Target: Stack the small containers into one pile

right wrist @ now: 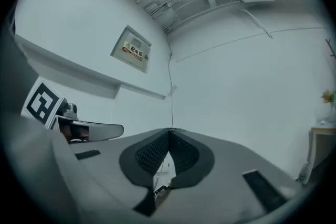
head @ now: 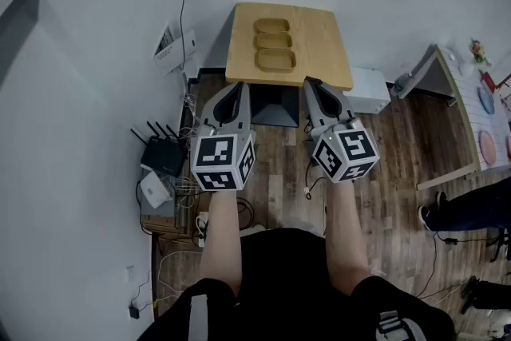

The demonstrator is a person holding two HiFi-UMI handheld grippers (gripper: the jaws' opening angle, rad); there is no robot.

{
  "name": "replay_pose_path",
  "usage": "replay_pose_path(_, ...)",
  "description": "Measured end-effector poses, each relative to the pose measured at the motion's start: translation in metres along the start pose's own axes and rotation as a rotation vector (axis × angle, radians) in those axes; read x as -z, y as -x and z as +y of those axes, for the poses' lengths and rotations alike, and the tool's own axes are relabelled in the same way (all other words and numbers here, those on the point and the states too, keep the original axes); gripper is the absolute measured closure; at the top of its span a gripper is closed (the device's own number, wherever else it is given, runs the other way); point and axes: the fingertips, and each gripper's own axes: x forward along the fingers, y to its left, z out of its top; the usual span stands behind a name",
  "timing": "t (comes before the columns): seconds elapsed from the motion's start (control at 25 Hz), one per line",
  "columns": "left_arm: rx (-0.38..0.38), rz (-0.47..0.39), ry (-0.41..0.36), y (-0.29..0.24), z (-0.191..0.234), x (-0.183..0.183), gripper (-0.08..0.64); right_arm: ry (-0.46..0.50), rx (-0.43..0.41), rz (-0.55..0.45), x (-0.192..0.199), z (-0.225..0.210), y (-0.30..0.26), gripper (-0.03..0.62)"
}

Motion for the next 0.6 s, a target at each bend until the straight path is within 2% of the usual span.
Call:
replay_pose_path(0.24,-0.001,0.008,0.034,-0.003,0.01,0.005,0.552,-0.015,0.011,0.02,0.008,-0.002,-0.001,0.592)
replay_pose_path(0.44,0.0,0.008,0.049,-0.011,0.014,0.008,0.552,-0.028,0.111,0.009,0.009,-0.031,-0.003,0.589)
replay_pose_path(0.6,-0.021,-0.018,0.052,-0.017,0.023,-0.004,0.552,-0.034,0.144,-0.046,-0.009,-0.047,-0.009,0.589)
